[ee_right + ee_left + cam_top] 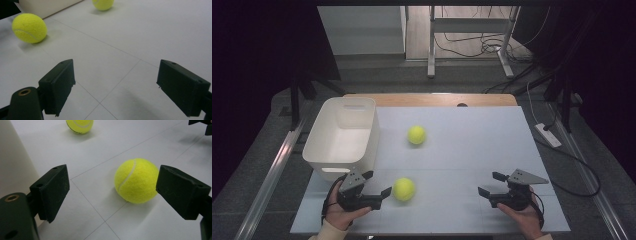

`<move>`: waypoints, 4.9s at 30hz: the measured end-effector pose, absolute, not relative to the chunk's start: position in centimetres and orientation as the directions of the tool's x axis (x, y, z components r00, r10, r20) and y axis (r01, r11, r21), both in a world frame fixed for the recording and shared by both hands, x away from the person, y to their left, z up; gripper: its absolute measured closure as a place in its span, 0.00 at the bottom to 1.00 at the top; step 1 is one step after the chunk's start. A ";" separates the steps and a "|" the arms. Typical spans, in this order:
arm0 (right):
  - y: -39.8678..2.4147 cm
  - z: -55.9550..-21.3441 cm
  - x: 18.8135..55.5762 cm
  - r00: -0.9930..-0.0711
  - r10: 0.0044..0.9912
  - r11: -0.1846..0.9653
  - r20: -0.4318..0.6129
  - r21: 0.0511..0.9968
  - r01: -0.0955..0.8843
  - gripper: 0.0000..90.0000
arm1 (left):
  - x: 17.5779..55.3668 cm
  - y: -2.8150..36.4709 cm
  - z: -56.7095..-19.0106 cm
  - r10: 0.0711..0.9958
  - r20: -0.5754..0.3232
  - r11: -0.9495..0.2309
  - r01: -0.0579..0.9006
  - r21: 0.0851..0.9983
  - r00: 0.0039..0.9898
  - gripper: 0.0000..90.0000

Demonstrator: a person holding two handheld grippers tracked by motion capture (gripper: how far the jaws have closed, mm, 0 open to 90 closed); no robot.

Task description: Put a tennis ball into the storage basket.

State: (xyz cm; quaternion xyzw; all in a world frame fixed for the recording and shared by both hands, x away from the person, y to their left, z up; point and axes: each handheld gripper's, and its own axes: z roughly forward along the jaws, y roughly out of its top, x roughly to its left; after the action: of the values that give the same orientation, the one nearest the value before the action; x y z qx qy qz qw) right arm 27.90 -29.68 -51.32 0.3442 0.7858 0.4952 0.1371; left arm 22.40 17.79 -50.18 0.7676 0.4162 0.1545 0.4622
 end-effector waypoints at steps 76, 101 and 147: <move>-29.3 -51.5 28.2 -0.733 0.673 0.309 0.101 0.862 0.402 0.17 | 25.3 12.4 -49.1 0.697 -0.172 -0.446 0.609 0.655 0.696 0.07; -29.2 -51.7 28.3 -0.728 0.679 0.313 0.099 0.858 0.408 0.16 | 27.1 10.0 -51.9 0.705 -0.139 -0.526 0.645 0.554 0.695 0.13; -29.4 -51.6 28.2 -0.723 0.684 0.308 0.095 0.861 0.404 0.17 | 26.3 13.0 -49.2 0.766 -0.108 -0.363 0.565 0.741 0.634 0.29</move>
State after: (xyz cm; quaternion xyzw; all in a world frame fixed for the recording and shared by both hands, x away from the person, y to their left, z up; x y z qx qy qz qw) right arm 28.17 -29.39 -51.61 0.3422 0.7953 0.4785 0.1464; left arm 26.34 13.04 -49.20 0.8154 0.4079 0.1288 0.3900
